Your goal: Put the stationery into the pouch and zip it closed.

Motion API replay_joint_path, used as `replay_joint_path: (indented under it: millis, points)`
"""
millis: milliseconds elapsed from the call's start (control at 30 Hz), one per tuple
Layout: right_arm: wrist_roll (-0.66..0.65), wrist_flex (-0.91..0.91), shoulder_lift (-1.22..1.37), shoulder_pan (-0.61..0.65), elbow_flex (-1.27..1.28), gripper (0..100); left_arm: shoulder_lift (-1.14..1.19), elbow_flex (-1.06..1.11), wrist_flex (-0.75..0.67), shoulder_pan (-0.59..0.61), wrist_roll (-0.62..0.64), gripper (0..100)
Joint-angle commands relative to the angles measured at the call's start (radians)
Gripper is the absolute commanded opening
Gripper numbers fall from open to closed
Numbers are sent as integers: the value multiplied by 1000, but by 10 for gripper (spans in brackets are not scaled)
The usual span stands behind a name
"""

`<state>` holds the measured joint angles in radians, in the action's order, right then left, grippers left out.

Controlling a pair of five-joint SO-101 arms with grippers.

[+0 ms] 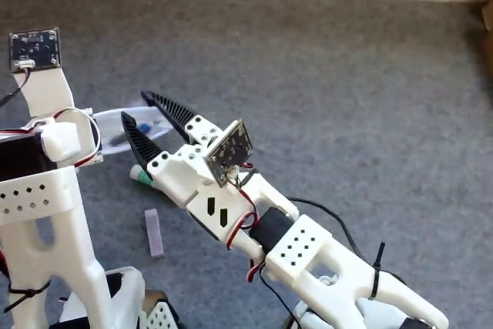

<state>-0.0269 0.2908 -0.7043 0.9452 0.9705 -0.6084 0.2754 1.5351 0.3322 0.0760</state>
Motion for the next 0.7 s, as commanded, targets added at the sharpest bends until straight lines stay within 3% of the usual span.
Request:
replay_joint_path:
  millis: [0,200,500,667]
  points:
    - [-11,-2,-47,7,-5,193,-2,-51,-2,-25,9,7]
    - [-9,-2,-47,7,-5,192,-2,-54,-2,-13,6,7]
    - [-14,-5,-122,5,117,191,-2,-148,-2,209,2,7]
    - [-8,-239,-245,8,166,191,-2,-176,-2,305,2,7]
